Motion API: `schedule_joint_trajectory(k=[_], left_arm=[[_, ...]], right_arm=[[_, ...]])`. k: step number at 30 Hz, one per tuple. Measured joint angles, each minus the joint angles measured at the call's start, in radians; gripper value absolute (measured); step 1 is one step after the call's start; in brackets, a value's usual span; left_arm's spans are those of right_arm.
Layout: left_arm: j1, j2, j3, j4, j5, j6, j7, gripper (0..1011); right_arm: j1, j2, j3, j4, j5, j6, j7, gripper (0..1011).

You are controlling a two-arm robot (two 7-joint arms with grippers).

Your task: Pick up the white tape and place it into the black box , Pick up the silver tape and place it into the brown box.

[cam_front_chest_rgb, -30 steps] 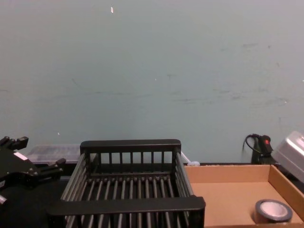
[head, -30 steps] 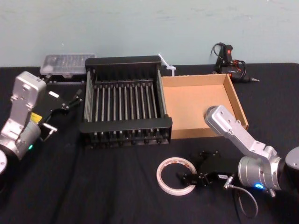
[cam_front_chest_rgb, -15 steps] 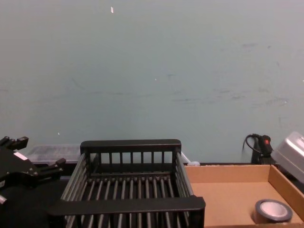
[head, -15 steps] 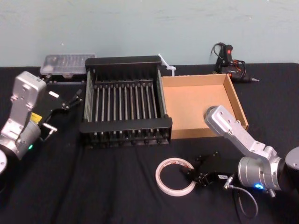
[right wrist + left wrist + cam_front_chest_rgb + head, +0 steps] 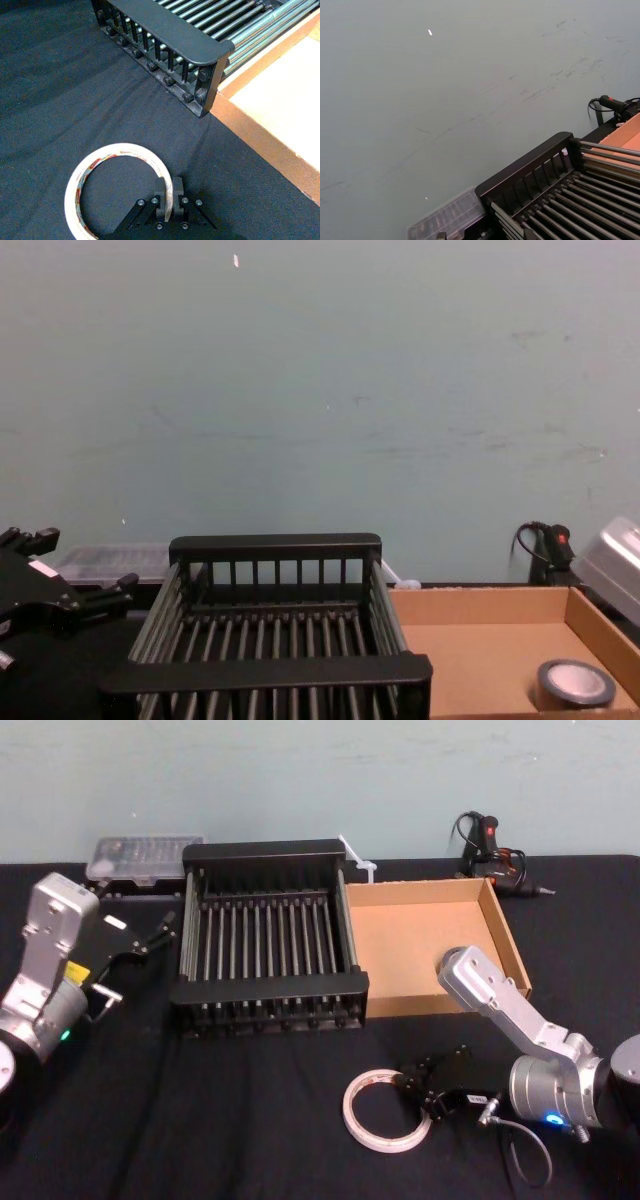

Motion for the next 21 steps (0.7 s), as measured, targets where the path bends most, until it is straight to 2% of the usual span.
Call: schedule_joint_trajectory(k=[21], left_arm=[[0.0,0.0,0.0,0.0,0.0,0.0,0.0,1001]], right_arm=[[-0.005,0.001,0.008,-0.007,0.0,0.0,-0.003,94]])
